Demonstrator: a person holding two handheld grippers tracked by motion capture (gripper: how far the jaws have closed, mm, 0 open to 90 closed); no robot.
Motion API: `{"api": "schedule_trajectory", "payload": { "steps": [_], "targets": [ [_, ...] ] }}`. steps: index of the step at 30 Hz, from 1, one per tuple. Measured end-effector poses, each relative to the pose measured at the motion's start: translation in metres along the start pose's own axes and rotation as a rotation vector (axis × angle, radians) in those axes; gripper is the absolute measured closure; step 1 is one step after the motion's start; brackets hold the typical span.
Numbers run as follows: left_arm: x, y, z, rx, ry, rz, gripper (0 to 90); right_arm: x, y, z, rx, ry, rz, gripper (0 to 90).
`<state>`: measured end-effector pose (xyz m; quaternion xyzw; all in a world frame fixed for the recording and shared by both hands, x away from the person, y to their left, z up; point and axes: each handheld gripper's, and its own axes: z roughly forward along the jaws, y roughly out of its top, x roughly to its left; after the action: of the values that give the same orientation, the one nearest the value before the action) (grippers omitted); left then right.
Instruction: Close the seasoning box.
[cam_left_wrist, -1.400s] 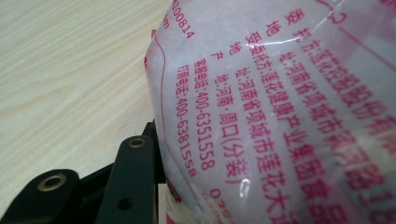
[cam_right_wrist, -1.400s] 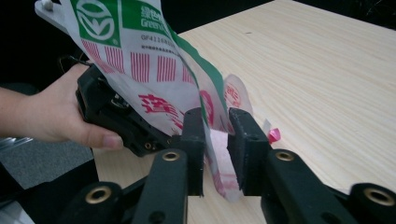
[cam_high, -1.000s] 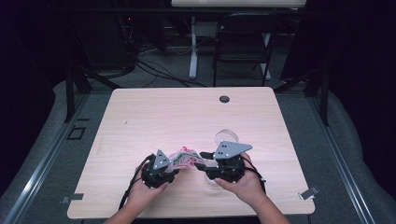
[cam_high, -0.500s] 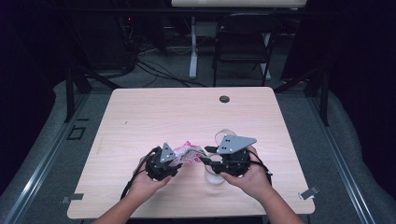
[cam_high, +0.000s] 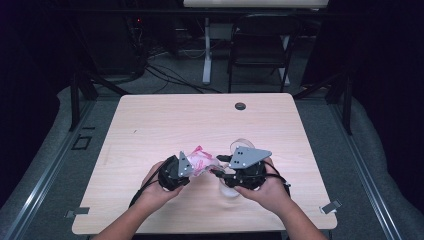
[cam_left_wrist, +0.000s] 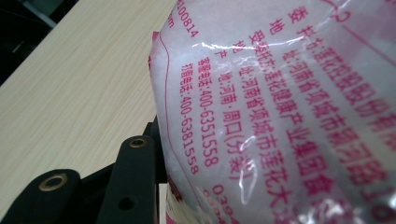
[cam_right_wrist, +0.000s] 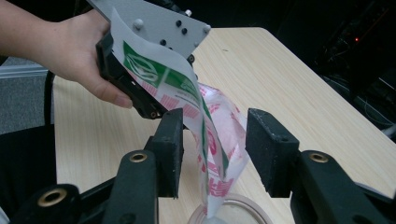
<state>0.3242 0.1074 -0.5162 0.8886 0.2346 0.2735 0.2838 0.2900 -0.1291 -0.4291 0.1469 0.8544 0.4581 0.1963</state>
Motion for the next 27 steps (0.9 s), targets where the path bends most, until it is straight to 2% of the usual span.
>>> {"api": "schedule_trajectory", "payload": {
  "steps": [3, 9, 23, 27],
  "targets": [
    [-0.001, 0.002, -0.001, 0.006, 0.022, 0.035, 60.0, 0.002, 0.003, 0.002, 0.004, 0.009, -0.02, 55.9],
    [-0.002, 0.003, -0.001, 0.013, 0.026, 0.065, 60.0, 0.007, 0.006, 0.006, 0.017, 0.039, -0.044, 55.7],
    [-0.005, 0.001, 0.002, 0.014, 0.021, 0.071, 60.1, 0.013, 0.008, 0.012, 0.063, 0.104, -0.087, 66.1],
    [-0.005, 0.0, 0.002, 0.014, 0.021, 0.066, 60.1, 0.015, 0.007, 0.012, 0.068, 0.122, -0.092, 72.2]
  ]
}}
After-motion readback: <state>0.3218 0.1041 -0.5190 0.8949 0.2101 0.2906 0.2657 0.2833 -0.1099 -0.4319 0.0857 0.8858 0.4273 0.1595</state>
